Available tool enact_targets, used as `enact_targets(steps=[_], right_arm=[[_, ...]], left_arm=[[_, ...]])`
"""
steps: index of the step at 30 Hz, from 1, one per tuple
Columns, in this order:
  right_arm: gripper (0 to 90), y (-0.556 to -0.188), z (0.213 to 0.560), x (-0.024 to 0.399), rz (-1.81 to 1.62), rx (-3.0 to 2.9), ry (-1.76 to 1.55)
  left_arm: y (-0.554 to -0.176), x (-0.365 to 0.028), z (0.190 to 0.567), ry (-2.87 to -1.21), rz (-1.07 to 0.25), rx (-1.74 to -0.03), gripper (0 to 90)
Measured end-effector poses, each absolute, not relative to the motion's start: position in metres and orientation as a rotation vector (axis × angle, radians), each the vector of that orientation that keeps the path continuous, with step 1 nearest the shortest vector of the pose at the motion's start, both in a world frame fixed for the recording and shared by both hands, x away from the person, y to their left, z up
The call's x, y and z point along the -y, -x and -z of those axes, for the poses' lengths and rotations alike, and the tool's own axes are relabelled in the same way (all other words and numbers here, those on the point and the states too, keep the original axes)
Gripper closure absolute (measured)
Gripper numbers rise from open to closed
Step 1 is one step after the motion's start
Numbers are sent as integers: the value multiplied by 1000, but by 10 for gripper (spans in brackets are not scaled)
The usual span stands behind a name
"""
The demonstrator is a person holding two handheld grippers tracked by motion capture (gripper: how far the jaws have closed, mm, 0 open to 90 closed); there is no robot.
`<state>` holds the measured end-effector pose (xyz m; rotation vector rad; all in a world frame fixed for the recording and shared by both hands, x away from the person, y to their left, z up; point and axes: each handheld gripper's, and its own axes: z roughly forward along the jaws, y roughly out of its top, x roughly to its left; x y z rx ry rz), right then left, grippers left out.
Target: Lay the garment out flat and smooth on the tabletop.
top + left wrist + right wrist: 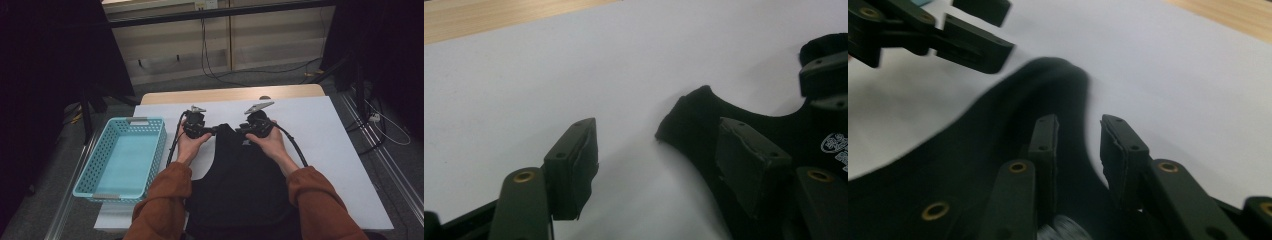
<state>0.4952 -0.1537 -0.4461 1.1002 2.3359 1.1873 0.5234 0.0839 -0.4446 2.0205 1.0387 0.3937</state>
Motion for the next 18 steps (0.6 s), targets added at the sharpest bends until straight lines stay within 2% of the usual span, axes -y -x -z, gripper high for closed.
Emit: enact_targets(steps=[4, 8, 13, 14, 16, 18], right_arm=[[665, -497, 442, 134, -1204, -2347, -1073], [664, -501, 441, 119, -1189, -2370, -1059], [661, -510, 452, 110, -1167, -2381, -1108], [684, -511, 454, 109, -1166, -2386, -1121], [810, -512, 457, 106, -1141, -2382, -1124], [884, -514, 458, 109, -1154, -2369, -1134]], left_arm=[[-520, -91, 445, -2019, -385, -1053, 202], [-515, -96, 446, -2016, -409, -1047, 139], [-513, -96, 451, -2029, -390, -1050, 129], [-513, -96, 452, -2036, -398, -1049, 131], [-513, -96, 453, -2042, -403, -1053, 132], [-513, -97, 453, -2043, -399, -1056, 137]])
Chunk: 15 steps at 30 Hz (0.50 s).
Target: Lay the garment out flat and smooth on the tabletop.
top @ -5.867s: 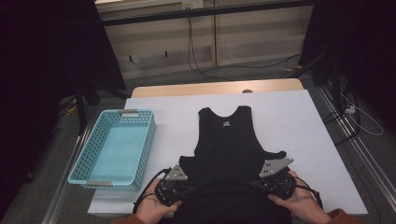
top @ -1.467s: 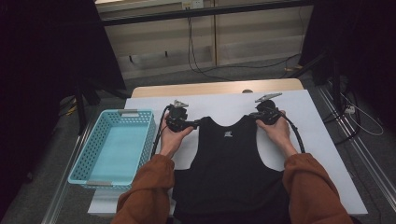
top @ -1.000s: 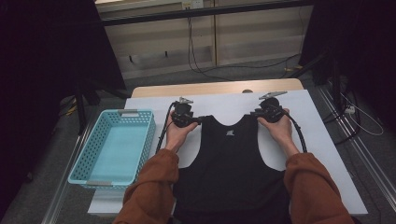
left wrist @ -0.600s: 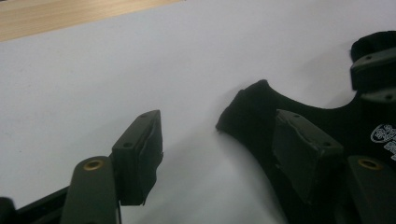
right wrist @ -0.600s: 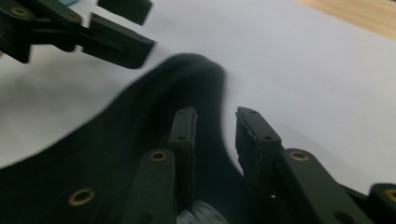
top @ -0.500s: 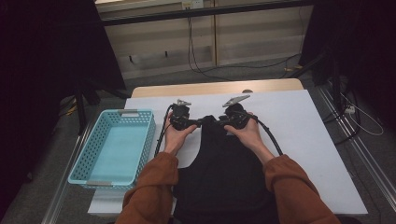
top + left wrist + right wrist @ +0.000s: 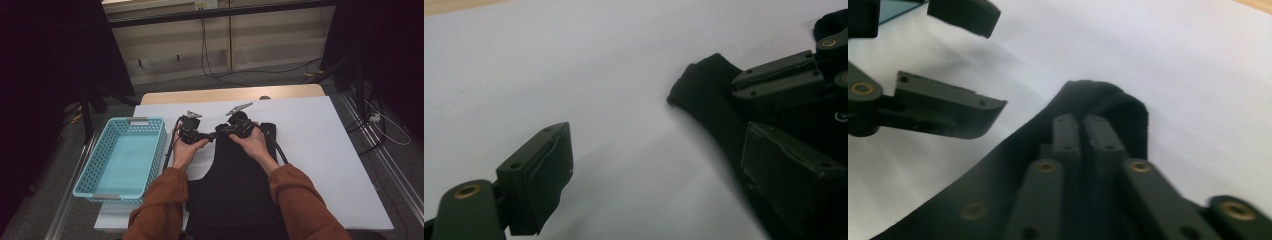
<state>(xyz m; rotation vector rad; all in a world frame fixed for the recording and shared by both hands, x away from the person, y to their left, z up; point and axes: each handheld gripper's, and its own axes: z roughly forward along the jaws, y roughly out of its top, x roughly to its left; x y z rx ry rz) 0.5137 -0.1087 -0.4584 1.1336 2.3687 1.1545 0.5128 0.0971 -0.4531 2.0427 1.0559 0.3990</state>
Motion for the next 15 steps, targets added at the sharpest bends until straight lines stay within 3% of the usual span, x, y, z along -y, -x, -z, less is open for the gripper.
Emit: enact_targets(steps=[15], right_arm=[[899, -521, 464, 135, -1118, -2303, -1181]], left_arm=[[-512, -99, 455, -2047, -416, -1055, 137]])
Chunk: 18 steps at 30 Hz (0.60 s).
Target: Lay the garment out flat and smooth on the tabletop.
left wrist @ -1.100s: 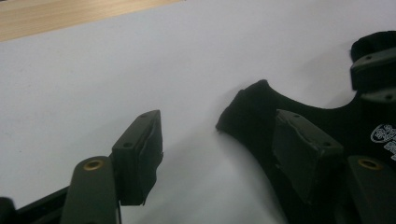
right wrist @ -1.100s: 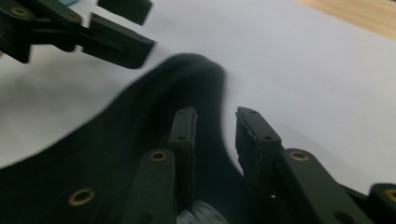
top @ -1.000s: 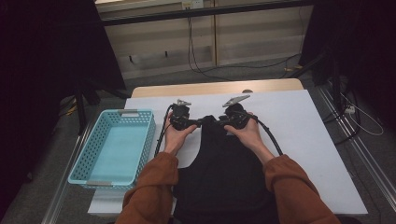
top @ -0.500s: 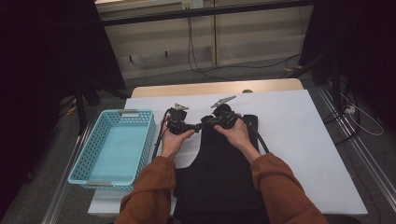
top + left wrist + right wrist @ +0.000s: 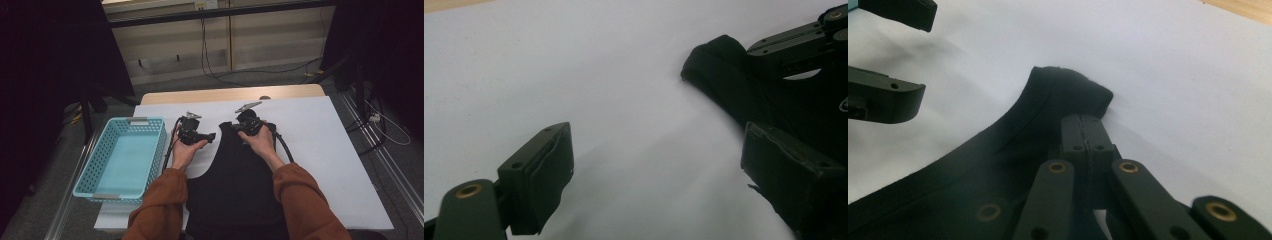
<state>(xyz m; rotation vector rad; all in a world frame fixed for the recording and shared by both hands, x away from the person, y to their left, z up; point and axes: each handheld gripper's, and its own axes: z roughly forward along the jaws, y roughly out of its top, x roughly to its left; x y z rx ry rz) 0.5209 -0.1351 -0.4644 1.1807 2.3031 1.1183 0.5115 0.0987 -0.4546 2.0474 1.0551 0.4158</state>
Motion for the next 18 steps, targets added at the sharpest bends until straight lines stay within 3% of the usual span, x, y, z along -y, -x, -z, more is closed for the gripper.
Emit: enact_targets(steps=[1, 2, 7, 18], right_arm=[[871, -521, 464, 135, -1111, -2303, -1175], [784, -519, 462, 136, -1092, -2299, -1166], [659, -514, 455, 147, -1136, -2280, -1178], [549, -480, 434, 199, -1238, -2228, -1188]], left_arm=[[-511, -99, 455, -2051, -416, -1055, 137], [-511, -99, 454, -2051, -406, -1054, 134], [-509, -98, 452, -2041, -410, -1042, 125], [-505, -98, 444, -2026, -411, -1008, 119]])
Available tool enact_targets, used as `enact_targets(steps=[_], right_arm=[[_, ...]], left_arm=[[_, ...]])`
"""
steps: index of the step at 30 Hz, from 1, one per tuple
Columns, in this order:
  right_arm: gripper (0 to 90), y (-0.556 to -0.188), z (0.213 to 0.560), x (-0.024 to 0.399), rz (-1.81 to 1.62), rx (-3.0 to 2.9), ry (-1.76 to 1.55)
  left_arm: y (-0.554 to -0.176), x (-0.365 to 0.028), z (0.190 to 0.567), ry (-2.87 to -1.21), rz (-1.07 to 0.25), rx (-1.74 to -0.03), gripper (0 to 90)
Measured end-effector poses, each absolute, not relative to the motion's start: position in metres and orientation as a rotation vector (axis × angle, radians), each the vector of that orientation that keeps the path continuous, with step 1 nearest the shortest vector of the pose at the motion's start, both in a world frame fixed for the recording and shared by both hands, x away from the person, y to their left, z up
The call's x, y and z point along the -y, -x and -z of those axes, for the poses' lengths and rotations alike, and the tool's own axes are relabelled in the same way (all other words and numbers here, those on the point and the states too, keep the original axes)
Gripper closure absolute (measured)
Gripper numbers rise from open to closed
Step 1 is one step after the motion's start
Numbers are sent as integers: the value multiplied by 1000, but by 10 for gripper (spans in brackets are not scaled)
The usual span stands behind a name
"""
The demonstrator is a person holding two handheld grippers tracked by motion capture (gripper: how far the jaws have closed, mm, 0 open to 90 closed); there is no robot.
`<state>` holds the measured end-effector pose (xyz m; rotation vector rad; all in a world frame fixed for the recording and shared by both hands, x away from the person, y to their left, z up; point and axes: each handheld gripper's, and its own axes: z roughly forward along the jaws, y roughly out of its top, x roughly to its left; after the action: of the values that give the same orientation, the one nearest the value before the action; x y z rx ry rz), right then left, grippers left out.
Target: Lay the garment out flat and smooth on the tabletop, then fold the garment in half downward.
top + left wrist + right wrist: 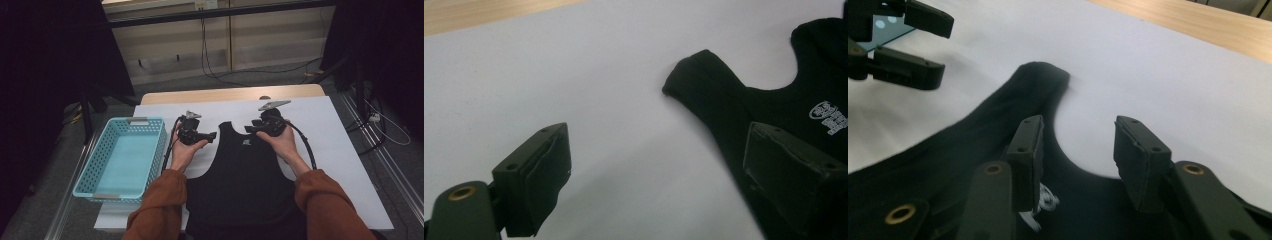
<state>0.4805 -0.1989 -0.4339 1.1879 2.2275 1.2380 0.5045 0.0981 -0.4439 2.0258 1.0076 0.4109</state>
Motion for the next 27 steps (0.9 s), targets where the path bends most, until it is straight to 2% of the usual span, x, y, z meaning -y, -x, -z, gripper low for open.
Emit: enact_targets(steps=[12, 27], right_arm=[[441, -467, 441, 252, -1194, -2171, -1266], [510, -491, 446, 273, -1126, -2123, -1324]], left_arm=[[-510, -93, 437, -1999, -440, -984, 121], [-534, -77, 433, -1987, -424, -992, 130]])
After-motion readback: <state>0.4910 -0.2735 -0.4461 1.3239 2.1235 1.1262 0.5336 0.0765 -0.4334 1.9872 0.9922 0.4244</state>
